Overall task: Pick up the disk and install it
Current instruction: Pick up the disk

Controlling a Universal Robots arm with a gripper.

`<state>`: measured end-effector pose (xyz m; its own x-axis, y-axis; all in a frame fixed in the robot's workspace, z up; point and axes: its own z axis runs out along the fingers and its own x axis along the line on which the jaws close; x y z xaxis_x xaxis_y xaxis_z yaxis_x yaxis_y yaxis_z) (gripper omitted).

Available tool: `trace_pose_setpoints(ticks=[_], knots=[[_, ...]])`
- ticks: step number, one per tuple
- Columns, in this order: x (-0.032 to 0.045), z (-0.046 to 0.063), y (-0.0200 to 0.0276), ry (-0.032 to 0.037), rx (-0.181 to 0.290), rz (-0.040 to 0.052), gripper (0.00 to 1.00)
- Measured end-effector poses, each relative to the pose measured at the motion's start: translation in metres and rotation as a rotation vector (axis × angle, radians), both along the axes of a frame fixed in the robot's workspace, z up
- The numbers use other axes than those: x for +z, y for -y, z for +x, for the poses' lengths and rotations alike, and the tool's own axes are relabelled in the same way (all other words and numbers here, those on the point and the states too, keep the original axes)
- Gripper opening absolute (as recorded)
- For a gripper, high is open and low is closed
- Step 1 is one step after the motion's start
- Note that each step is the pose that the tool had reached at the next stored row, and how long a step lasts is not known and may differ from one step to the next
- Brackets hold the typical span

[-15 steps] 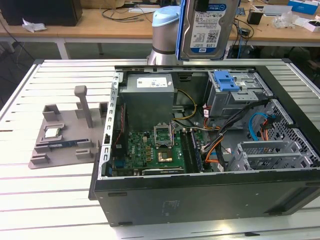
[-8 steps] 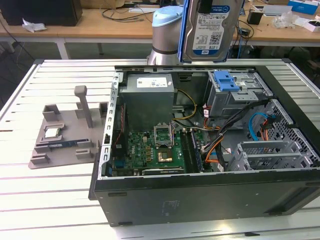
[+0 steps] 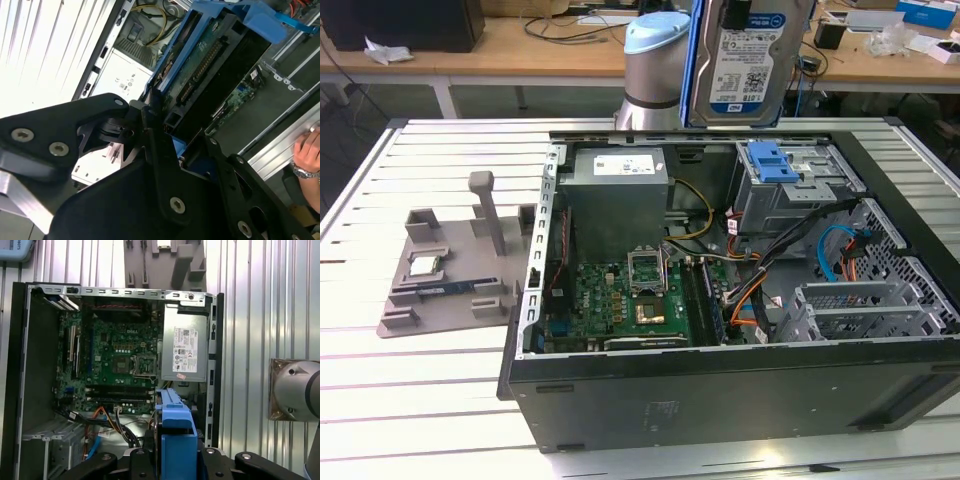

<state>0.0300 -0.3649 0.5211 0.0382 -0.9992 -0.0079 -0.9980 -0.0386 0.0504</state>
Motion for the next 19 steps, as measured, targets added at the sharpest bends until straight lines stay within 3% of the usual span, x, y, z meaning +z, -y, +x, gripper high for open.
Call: trace_pose_setpoints(ticks=[7,19], knots=[[-0.0001,0.006,0.0110,0.0000,0.000,0.0000,0.37],[-0.0003,0.011,0.0198,0.0000,0.000,0.0000,0.37]])
